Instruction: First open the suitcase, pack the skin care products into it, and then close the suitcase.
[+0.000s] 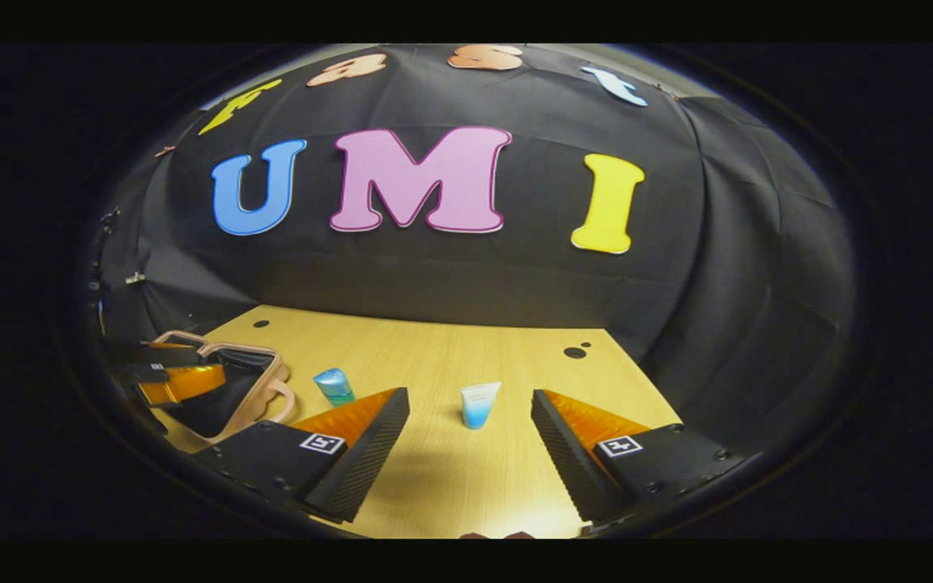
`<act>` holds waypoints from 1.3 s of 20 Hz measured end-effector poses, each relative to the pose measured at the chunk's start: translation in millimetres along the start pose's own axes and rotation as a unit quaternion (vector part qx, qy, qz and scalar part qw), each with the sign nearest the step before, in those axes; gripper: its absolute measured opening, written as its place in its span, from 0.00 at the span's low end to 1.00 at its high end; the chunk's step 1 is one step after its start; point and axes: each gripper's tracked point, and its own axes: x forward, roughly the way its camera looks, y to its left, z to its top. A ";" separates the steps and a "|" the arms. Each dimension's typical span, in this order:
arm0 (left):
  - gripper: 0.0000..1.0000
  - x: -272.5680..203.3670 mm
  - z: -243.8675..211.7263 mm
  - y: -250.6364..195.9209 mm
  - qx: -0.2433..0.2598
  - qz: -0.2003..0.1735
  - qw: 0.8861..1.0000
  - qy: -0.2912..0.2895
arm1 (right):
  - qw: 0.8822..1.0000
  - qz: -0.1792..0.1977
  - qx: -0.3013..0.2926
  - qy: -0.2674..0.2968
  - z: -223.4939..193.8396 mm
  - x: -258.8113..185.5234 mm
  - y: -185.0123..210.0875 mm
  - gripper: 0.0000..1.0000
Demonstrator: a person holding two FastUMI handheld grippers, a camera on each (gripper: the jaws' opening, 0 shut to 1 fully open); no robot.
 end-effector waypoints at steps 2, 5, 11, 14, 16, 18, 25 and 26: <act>0.96 24.0 -11.6 -23.9 0.005 -0.012 1.000 0.016 | 1.000 0.014 -0.007 0.012 -10.2 18.7 -0.3 0.96; 0.96 53.4 -18.7 -48.8 0.007 -0.018 0.999 0.031 | 0.999 0.027 -0.005 0.034 -29.6 43.5 -7.3 0.96; 0.97 115.2 -41.1 -81.7 0.020 -0.021 0.998 0.059 | 0.996 0.039 -0.014 0.075 -67.6 78.0 -24.6 0.97; 0.96 143.3 -46.9 -88.2 0.027 -0.020 0.997 0.067 | 0.995 0.043 -0.019 0.085 -77.1 90.0 -30.2 0.94; 0.96 158.8 -53.3 -91.2 0.030 -0.019 0.996 0.076 | 0.995 0.045 -0.018 0.090 -83.2 99.6 -31.3 0.97; 0.96 175.0 -64.4 -92.7 0.031 -0.026 0.995 0.095 | 0.994 0.049 -0.019 0.097 -89.9 109.9 -30.8 0.97; 0.48 185.1 -73.0 -80.4 0.008 -0.007 0.994 0.112 | 0.990 0.066 -0.014 0.122 -115.1 146.7 -22.6 0.96; 0.51 186.9 -73.9 -80.5 0.011 -0.004 0.993 0.114 | 0.990 0.068 -0.014 0.123 -118.0 153.3 -21.0 0.97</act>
